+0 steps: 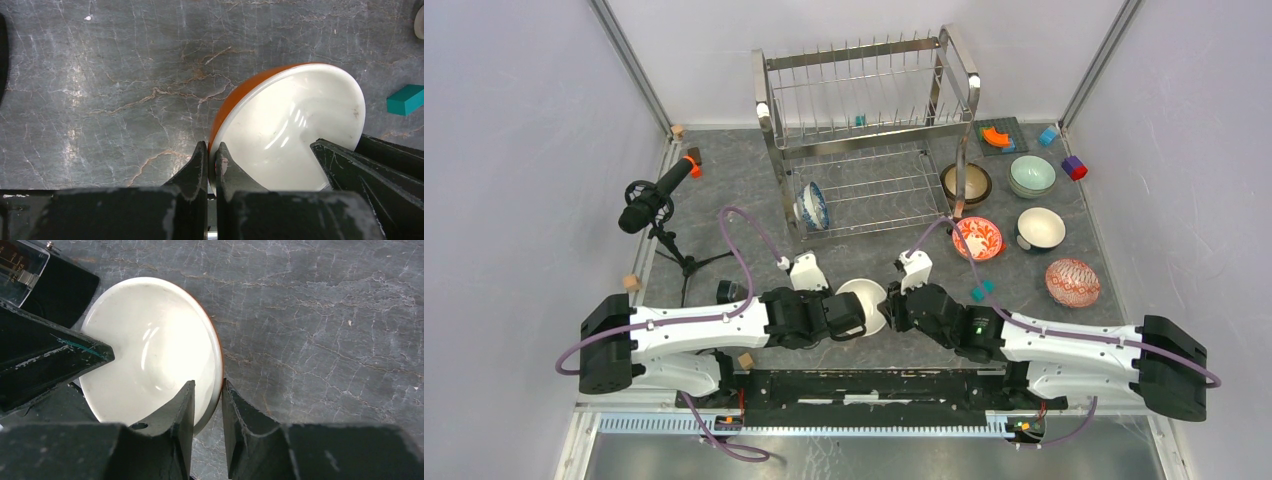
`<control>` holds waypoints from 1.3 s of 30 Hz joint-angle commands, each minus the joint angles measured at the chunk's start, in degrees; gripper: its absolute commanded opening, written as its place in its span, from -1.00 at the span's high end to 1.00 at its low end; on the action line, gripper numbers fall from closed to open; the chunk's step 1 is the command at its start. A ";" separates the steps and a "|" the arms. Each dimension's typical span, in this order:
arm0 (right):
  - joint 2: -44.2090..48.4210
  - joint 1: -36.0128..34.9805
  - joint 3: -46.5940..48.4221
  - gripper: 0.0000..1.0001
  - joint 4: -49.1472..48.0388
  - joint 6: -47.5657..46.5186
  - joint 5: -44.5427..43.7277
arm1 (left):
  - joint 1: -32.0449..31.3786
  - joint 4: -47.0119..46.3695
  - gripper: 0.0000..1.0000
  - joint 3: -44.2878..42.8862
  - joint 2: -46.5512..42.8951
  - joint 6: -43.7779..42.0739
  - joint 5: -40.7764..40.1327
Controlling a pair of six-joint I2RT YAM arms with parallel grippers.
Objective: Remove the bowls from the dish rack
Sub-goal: Place the bowl at the center of the board.
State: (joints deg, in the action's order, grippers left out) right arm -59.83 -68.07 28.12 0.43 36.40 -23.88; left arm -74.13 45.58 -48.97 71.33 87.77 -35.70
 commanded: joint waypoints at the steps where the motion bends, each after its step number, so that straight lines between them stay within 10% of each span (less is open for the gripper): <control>1: -0.48 0.36 -0.04 0.47 -1.71 -0.08 0.91 | -0.32 -2.97 0.96 -1.64 -0.03 -0.53 -1.48; 10: -0.61 0.36 1.36 1.00 -0.52 -2.00 -0.46 | -0.30 -9.17 0.92 0.02 -0.22 -9.16 0.32; 26: 9.78 2.04 6.61 1.00 19.39 -9.02 -13.39 | -0.27 -11.20 -0.99 0.22 -8.29 -27.74 1.20; 39: 22.98 14.13 3.52 1.00 36.84 -2.11 -11.83 | 0.55 -9.91 -0.99 -5.65 -14.79 -52.95 -14.07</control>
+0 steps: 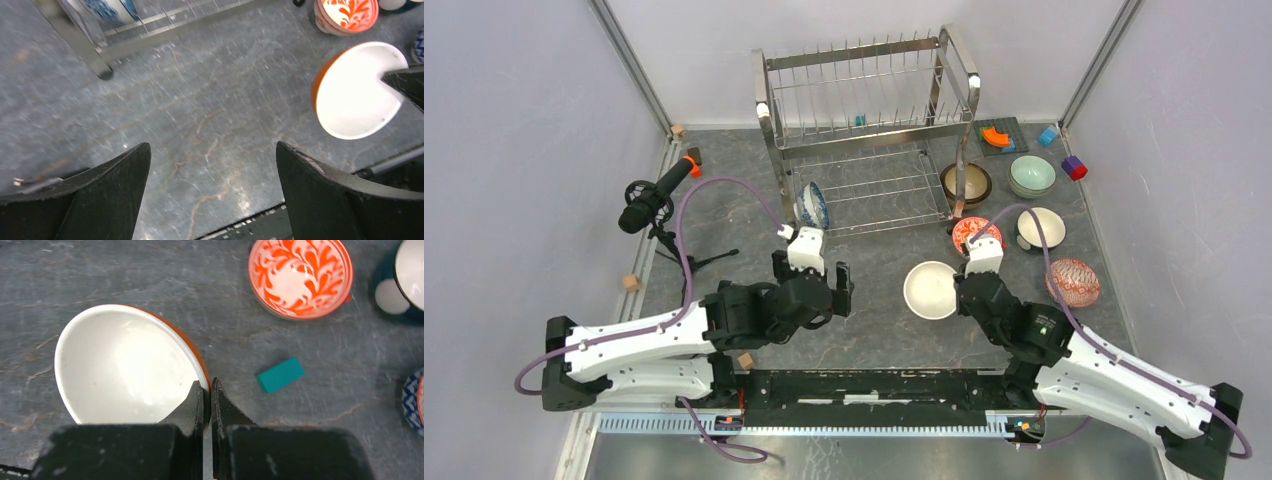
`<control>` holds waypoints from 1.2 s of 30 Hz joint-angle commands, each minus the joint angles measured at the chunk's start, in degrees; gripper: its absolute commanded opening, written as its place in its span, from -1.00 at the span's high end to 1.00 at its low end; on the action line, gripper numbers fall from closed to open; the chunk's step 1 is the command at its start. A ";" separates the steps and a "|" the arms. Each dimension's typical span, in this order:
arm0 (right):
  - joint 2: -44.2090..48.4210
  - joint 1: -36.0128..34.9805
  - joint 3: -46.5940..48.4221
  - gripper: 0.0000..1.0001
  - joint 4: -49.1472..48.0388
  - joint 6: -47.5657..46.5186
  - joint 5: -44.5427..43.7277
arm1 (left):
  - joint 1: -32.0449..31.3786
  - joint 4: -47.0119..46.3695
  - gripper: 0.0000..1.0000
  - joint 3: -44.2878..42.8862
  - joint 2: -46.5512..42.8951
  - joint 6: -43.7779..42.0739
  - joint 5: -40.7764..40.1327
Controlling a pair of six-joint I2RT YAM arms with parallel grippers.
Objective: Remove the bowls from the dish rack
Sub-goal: Place the bowl at the center of the board.
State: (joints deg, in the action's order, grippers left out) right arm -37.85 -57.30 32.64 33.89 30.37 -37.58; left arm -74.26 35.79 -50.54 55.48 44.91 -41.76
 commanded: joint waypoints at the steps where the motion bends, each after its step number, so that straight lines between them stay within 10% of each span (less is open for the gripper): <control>1: 0.89 4.32 -1.44 1.00 3.03 4.24 3.50 | 0.89 0.12 -0.99 -4.65 1.92 -11.02 -9.13; 19: -5.48 23.24 -10.23 1.00 -11.07 0.94 19.01 | 2.76 -2.24 -0.99 -8.94 6.30 -39.65 -1.65; 36: -3.77 29.91 -13.98 0.79 -13.08 -2.59 24.13 | 2.71 -10.16 -0.99 1.81 -8.53 -42.44 -3.98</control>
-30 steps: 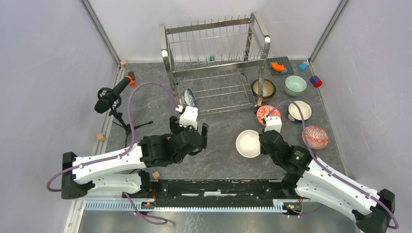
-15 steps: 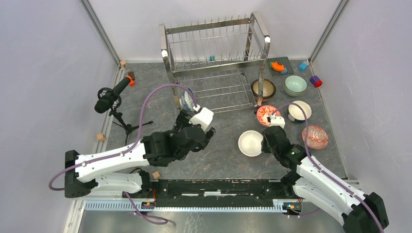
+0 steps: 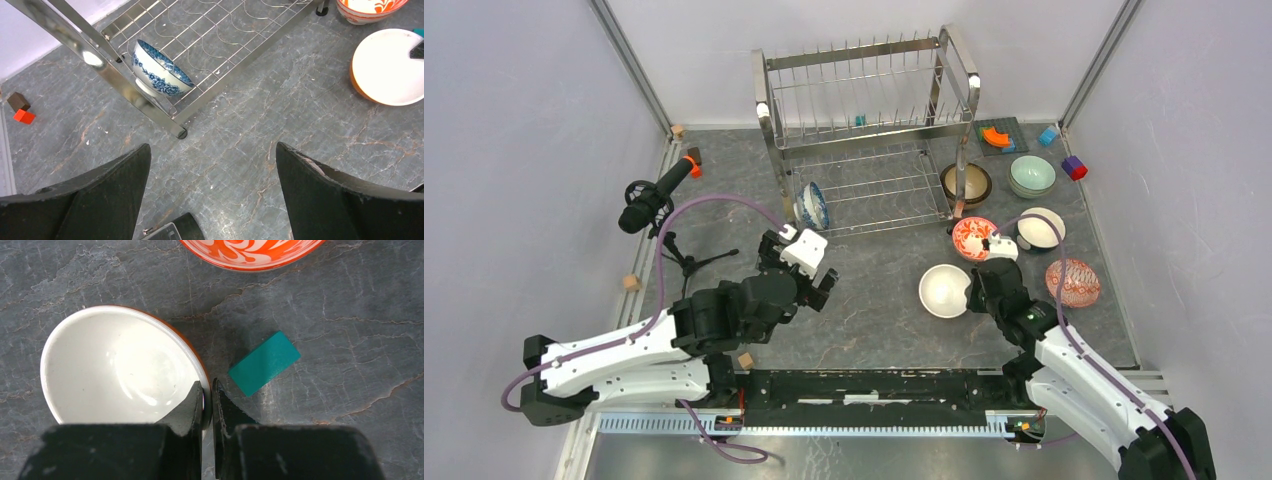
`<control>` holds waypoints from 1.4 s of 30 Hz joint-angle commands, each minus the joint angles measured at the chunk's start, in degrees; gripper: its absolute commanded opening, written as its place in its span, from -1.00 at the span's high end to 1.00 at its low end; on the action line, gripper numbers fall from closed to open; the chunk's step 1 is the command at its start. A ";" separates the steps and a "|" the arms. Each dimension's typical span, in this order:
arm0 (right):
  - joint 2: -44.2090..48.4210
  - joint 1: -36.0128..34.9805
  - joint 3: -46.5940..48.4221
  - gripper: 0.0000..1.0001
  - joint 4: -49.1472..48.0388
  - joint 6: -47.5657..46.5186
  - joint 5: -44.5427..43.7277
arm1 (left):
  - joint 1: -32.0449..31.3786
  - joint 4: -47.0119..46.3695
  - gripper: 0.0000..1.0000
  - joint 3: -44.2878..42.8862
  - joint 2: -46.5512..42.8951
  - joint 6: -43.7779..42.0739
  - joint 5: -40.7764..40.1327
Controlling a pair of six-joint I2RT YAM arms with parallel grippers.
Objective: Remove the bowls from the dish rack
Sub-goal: Place the bowl at the center of the board.
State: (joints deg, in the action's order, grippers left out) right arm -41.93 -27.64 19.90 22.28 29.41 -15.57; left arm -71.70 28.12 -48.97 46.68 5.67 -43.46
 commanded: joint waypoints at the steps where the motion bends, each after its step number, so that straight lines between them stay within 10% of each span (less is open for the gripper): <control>1: 0.41 0.31 -1.38 0.79 -1.52 -1.80 2.20 | 0.12 -2.31 -0.99 0.19 0.50 -3.25 -2.60; 42: 3.19 0.34 -1.06 -0.22 -1.42 -2.39 6.14 | 0.11 -1.42 -0.99 -0.34 2.83 -2.24 -1.29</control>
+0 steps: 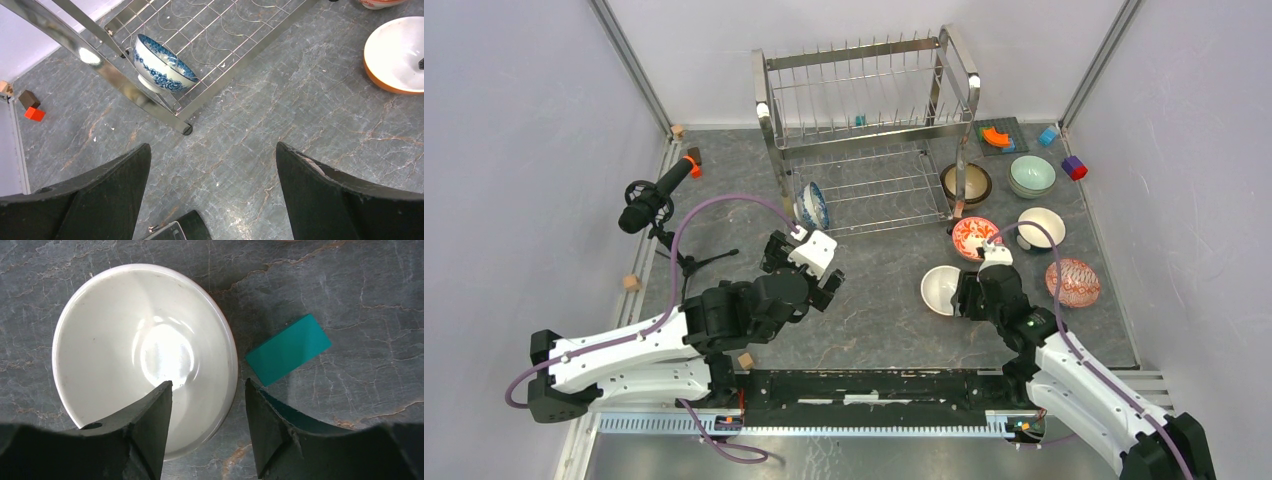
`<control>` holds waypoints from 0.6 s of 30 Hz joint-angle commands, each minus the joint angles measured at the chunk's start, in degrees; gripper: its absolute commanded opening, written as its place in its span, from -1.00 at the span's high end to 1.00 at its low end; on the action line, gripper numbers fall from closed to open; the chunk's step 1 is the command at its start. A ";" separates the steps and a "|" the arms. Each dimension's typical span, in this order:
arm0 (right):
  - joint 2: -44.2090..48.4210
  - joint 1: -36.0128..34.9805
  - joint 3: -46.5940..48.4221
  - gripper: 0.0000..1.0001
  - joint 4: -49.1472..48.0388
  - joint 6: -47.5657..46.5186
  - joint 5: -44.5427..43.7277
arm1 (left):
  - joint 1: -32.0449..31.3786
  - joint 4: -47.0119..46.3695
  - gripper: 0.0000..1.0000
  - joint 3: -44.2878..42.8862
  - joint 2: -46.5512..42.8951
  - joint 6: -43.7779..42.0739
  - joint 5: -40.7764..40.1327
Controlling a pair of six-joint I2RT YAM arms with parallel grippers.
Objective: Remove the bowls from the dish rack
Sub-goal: Place the bowl at the center of the board.
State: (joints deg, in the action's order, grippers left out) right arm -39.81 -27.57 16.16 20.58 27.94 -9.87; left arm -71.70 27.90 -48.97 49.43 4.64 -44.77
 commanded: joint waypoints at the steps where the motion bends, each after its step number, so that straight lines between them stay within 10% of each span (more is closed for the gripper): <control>1: 1.37 0.27 2.83 -0.23 0.50 -1.04 0.46 | 0.16 -1.20 -0.99 -0.34 -0.01 -1.22 0.04; 18: 8.65 0.28 17.21 -0.40 5.10 -9.41 2.35 | 0.15 -1.18 -0.99 -0.33 0.25 -1.22 -0.74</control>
State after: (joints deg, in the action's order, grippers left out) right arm -35.00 -27.57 24.77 26.65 23.44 -9.41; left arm -71.70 27.90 -48.97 49.47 4.64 -44.69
